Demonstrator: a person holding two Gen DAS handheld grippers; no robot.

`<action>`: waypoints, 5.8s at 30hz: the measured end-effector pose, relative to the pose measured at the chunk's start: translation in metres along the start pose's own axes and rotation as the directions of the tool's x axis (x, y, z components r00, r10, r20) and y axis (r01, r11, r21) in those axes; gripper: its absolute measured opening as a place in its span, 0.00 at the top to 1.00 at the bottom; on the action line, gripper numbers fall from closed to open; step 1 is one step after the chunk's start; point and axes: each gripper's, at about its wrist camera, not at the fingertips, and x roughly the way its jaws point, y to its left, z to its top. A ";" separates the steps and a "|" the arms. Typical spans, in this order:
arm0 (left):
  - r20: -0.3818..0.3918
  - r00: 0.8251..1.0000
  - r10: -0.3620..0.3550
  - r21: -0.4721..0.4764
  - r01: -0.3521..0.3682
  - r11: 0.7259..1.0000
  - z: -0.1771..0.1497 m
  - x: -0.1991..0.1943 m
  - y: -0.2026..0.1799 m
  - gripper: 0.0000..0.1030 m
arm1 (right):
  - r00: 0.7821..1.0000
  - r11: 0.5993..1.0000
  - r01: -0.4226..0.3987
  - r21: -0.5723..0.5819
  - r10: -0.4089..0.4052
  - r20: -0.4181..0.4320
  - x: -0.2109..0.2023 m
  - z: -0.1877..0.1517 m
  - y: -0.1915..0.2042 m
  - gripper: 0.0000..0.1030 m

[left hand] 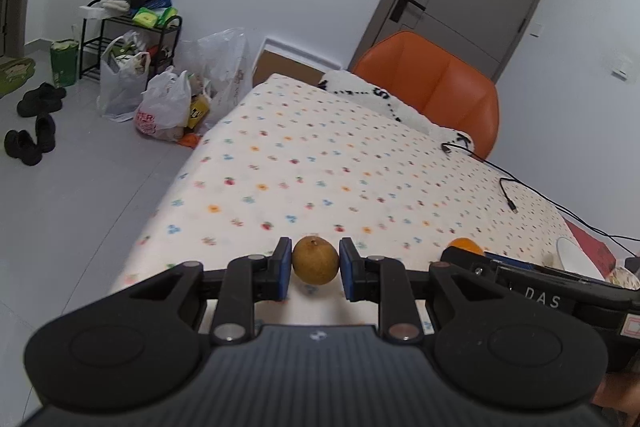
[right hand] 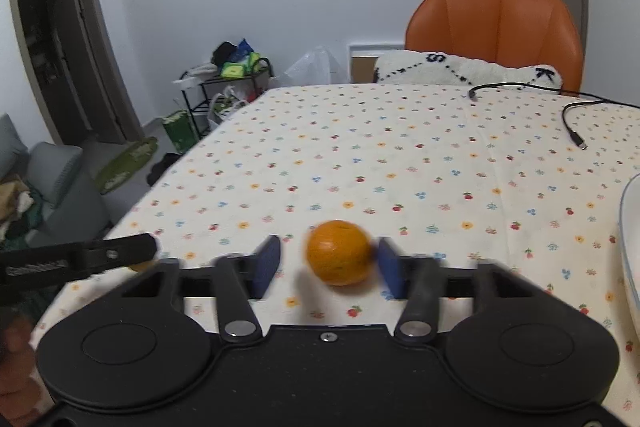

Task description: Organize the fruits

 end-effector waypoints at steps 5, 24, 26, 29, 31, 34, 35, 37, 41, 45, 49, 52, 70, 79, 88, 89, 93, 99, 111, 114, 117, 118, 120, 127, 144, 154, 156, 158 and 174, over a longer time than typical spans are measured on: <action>0.004 1.000 -0.004 -0.003 0.004 1.000 0.001 -0.003 -0.001 0.77 | 1.000 1.000 -0.007 -0.016 0.007 0.009 -0.009 0.000 0.001 0.66; 0.027 0.994 -0.108 0.162 0.103 0.981 -0.007 -0.023 -0.094 0.77 | 0.982 0.993 0.024 0.118 -0.046 0.184 -0.108 -0.012 -0.060 0.65; 0.032 0.992 -0.120 0.178 0.113 0.978 -0.009 -0.025 -0.106 0.77 | 0.979 0.991 0.029 0.132 -0.055 0.198 -0.116 -0.015 -0.069 0.65; 0.033 0.990 -0.137 0.192 0.128 0.973 -0.012 -0.026 -0.121 0.77 | 0.974 0.988 0.047 0.150 -0.079 0.212 -0.126 -0.018 -0.082 0.65; 0.029 0.989 -0.147 0.202 0.138 0.970 -0.014 -0.025 -0.130 0.77 | 0.971 0.985 0.057 0.164 -0.093 0.221 -0.132 -0.020 -0.092 0.65; 0.019 0.987 -0.161 0.219 0.153 0.964 -0.019 -0.024 -0.143 0.77 | 0.966 0.981 0.070 0.183 -0.113 0.234 -0.141 -0.023 -0.106 0.65; 0.014 0.986 -0.165 0.225 0.158 0.962 -0.020 -0.024 -0.147 0.77 | 0.964 0.979 0.075 0.190 -0.120 0.237 -0.144 -0.025 -0.110 0.65; 0.006 0.985 -0.173 0.234 0.167 0.958 -0.023 -0.022 -0.155 0.77 | 0.961 0.975 0.086 0.205 -0.135 0.241 -0.149 -0.029 -0.118 0.65; -0.004 0.982 -0.190 0.251 0.185 0.950 -0.027 -0.019 -0.171 0.77 | 0.957 0.966 0.110 0.232 -0.166 0.237 -0.157 -0.037 -0.134 0.65; -0.009 0.980 -0.201 0.257 0.197 0.946 -0.030 -0.015 -0.185 0.77 | 0.953 0.956 0.135 0.260 -0.197 0.231 -0.164 -0.044 -0.150 0.65; -0.020 0.978 -0.209 0.271 0.207 0.940 -0.034 -0.011 -0.197 0.77 | 0.948 0.945 0.150 0.289 -0.221 0.228 -0.169 -0.049 -0.165 0.65; -0.033 0.977 -0.211 0.278 0.212 0.937 -0.037 -0.006 -0.206 0.77 | 0.947 0.938 0.161 0.307 -0.235 0.219 -0.171 -0.054 -0.175 0.65; -0.096 0.953 -0.286 0.360 0.301 0.883 -0.053 0.013 -0.271 0.77 | 0.941 0.907 0.160 0.390 -0.259 0.218 -0.183 -0.073 -0.209 0.47; -0.124 0.949 -0.290 0.403 0.315 0.859 -0.064 0.022 -0.305 0.77 | 0.941 0.901 0.139 0.410 -0.249 0.229 -0.194 -0.084 -0.219 0.43; -0.110 0.960 -0.257 0.417 0.279 0.865 -0.068 0.013 -0.317 0.40 | 0.930 0.890 0.138 0.435 -0.267 0.251 -0.211 -0.093 -0.226 0.38; -0.098 0.963 -0.249 0.418 0.267 0.868 -0.067 0.010 -0.315 0.33 | 0.930 0.888 0.135 0.440 -0.267 0.253 -0.212 -0.094 -0.227 0.38; -0.069 0.973 -0.220 0.429 0.228 0.874 -0.064 0.000 -0.309 0.22 | 0.930 0.888 0.123 0.444 -0.259 0.260 -0.213 -0.094 -0.225 0.36; -0.030 0.985 -0.172 0.409 0.170 0.897 -0.056 -0.012 -0.289 0.17 | 0.929 0.904 0.114 0.413 -0.244 0.277 -0.216 -0.088 -0.209 0.26; 0.033 0.995 -0.091 0.417 0.070 0.906 -0.045 -0.047 -0.255 0.07 | 0.933 0.932 0.103 0.347 -0.212 0.291 -0.226 -0.076 -0.175 0.03; 0.021 0.995 -0.093 0.408 0.076 0.910 -0.042 -0.055 -0.248 0.06 | 0.935 0.941 0.105 0.321 -0.203 0.291 -0.229 -0.073 -0.165 0.00; 0.021 0.997 -0.076 0.403 0.061 0.913 -0.040 -0.061 -0.242 0.06 | 0.938 0.947 0.109 0.303 -0.199 0.284 -0.231 -0.071 -0.156 0.00; 0.019 0.997 -0.073 0.397 0.059 0.916 -0.039 -0.064 -0.239 0.05 | 0.939 0.948 0.109 0.300 -0.197 0.283 -0.233 -0.071 -0.154 0.00; 0.016 0.997 -0.071 0.387 0.060 0.920 -0.038 -0.068 -0.234 0.05 | 0.940 0.950 0.110 0.292 -0.195 0.279 -0.235 -0.070 -0.151 0.00; 0.009 0.999 -0.048 0.367 0.042 0.929 -0.032 -0.086 -0.219 0.04 | 0.949 0.942 0.105 0.319 -0.191 0.252 -0.245 -0.074 -0.152 0.00; 0.035 0.999 0.004 0.342 -0.016 0.940 -0.029 -0.131 -0.188 0.00 | 0.955 0.962 0.107 0.252 -0.170 0.243 -0.275 -0.077 -0.129 0.00; 0.050 0.999 0.020 0.330 -0.036 0.943 -0.030 -0.151 -0.170 0.00 | 0.966 0.979 0.056 0.197 -0.103 0.237 -0.283 -0.069 -0.099 0.00; 0.054 0.998 0.022 0.328 -0.038 0.944 -0.031 -0.156 -0.167 0.00 | 0.966 0.982 0.073 0.175 -0.113 0.231 -0.283 -0.067 -0.090 0.00; 0.058 0.998 0.020 0.330 -0.038 0.943 -0.032 -0.160 -0.164 0.00 | 0.970 0.985 0.061 0.162 -0.096 0.222 -0.283 -0.066 -0.084 0.00; 0.065 0.998 0.025 0.351 -0.047 0.935 -0.037 -0.175 -0.152 0.00 | 0.976 0.991 0.051 0.121 -0.074 0.202 -0.288 -0.064 -0.061 0.00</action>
